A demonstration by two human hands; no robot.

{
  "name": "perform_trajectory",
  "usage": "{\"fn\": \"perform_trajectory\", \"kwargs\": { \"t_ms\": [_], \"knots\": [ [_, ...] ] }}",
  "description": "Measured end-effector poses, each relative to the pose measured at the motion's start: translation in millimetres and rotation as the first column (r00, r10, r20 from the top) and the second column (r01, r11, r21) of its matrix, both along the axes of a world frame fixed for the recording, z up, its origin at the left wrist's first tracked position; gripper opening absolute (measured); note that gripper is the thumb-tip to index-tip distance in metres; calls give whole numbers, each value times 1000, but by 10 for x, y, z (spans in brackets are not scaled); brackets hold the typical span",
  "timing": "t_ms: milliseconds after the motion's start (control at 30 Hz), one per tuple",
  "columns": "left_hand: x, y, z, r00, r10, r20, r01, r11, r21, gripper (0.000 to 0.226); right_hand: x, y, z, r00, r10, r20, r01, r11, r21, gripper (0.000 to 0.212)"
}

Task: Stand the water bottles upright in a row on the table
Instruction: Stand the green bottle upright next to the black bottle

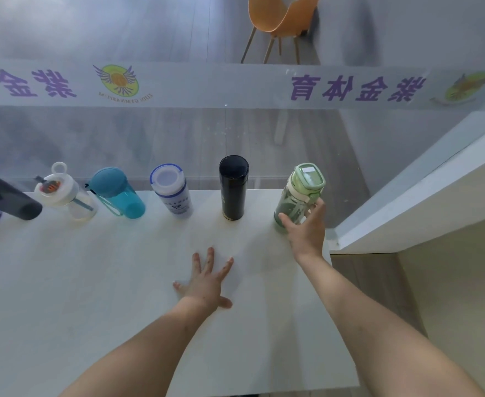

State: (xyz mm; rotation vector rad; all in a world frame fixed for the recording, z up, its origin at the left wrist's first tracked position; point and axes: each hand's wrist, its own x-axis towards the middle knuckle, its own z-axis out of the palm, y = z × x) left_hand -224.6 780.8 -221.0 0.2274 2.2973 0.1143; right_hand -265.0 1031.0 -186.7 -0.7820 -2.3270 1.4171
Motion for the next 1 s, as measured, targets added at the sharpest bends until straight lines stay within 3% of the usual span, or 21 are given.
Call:
{"fn": "perform_trajectory", "kwargs": {
  "t_ms": [1000],
  "knots": [
    [-9, 3, -50, 1000, -4, -2, 4, 1000, -18, 118, -311, 181, -40, 1000, -9, -27, 10, 999, 37, 67]
  ]
}}
